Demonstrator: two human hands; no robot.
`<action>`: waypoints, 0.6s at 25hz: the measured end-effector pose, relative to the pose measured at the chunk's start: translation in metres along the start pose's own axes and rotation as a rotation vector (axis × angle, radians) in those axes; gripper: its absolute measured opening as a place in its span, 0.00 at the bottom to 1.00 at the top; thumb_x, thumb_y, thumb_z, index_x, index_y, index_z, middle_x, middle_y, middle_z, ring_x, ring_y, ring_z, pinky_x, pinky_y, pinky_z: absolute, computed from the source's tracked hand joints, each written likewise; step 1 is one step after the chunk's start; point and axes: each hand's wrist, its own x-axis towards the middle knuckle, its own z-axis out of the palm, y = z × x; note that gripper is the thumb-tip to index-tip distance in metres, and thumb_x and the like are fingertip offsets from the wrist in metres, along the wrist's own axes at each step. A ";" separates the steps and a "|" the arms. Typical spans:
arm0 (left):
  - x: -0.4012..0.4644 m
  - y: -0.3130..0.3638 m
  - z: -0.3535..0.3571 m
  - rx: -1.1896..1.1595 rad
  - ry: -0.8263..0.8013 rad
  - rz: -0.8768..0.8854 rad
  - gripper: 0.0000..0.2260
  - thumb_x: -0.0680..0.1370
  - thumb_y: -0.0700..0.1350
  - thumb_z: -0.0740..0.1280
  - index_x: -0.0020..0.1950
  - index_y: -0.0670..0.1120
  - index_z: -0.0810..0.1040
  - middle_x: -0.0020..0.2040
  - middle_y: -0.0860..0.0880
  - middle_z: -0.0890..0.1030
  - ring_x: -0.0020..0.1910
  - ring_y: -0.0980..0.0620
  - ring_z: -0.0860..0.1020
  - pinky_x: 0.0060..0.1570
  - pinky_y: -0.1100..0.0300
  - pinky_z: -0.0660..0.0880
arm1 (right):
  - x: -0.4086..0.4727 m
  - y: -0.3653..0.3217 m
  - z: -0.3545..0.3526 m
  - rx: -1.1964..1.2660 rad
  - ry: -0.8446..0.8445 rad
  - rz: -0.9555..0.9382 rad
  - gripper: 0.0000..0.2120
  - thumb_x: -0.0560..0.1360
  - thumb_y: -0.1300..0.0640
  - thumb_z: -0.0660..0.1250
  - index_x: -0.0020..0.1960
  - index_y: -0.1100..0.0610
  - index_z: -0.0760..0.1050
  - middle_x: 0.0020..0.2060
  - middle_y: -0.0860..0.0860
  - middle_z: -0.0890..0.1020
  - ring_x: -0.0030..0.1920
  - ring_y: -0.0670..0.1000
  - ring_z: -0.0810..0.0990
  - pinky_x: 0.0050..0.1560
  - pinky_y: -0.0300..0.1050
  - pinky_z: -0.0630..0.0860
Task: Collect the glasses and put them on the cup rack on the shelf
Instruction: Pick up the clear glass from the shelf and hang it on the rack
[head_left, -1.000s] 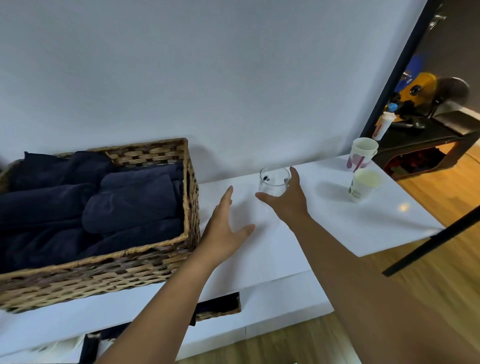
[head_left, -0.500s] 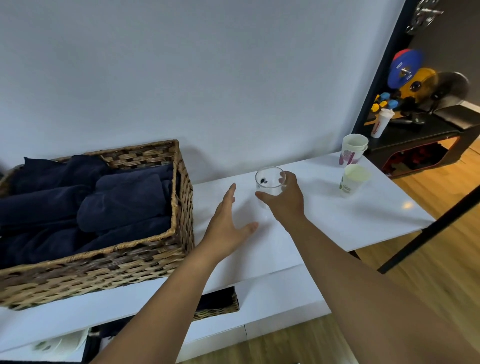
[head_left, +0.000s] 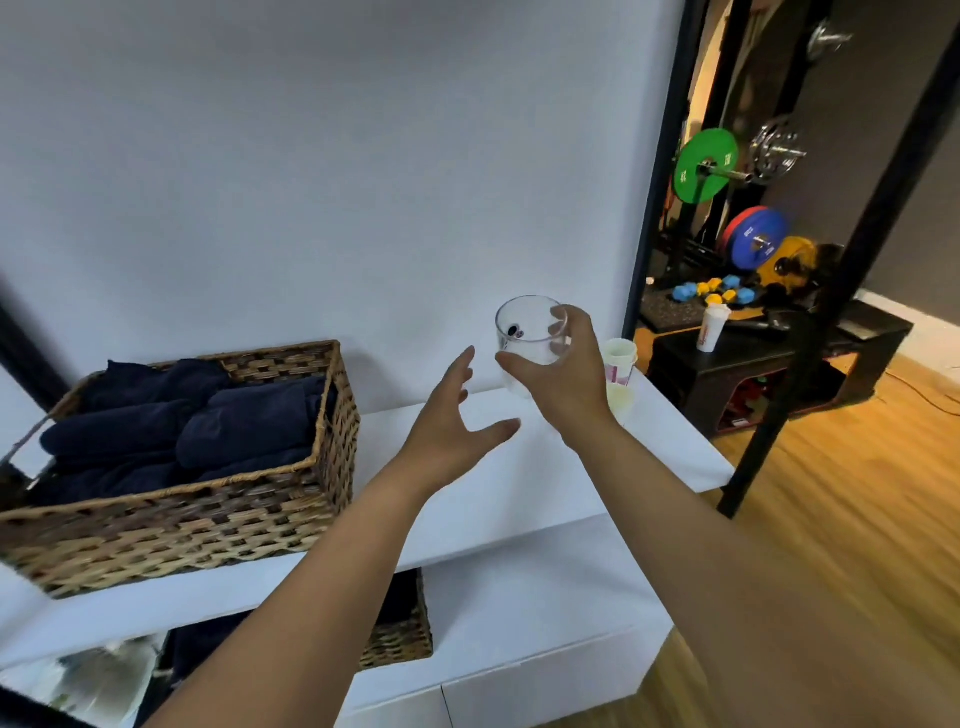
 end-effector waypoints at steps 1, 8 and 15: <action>-0.008 0.017 0.001 0.003 0.018 0.024 0.47 0.73 0.57 0.79 0.83 0.65 0.52 0.81 0.58 0.63 0.74 0.58 0.67 0.63 0.61 0.69 | -0.004 -0.017 -0.010 0.016 -0.002 -0.024 0.37 0.65 0.49 0.84 0.69 0.44 0.69 0.63 0.44 0.75 0.61 0.46 0.76 0.52 0.36 0.72; -0.078 0.100 -0.007 0.028 0.200 0.151 0.45 0.73 0.55 0.79 0.82 0.63 0.56 0.77 0.64 0.67 0.70 0.62 0.70 0.65 0.64 0.69 | -0.063 -0.104 -0.047 0.156 -0.163 -0.078 0.36 0.63 0.42 0.83 0.65 0.38 0.68 0.58 0.39 0.76 0.58 0.37 0.76 0.44 0.38 0.74; -0.184 0.123 -0.053 -0.062 0.458 0.167 0.31 0.68 0.56 0.74 0.62 0.82 0.66 0.61 0.71 0.78 0.63 0.66 0.78 0.54 0.69 0.77 | -0.154 -0.152 -0.015 0.243 -0.432 -0.092 0.36 0.64 0.45 0.84 0.66 0.38 0.70 0.57 0.38 0.78 0.58 0.37 0.78 0.44 0.35 0.76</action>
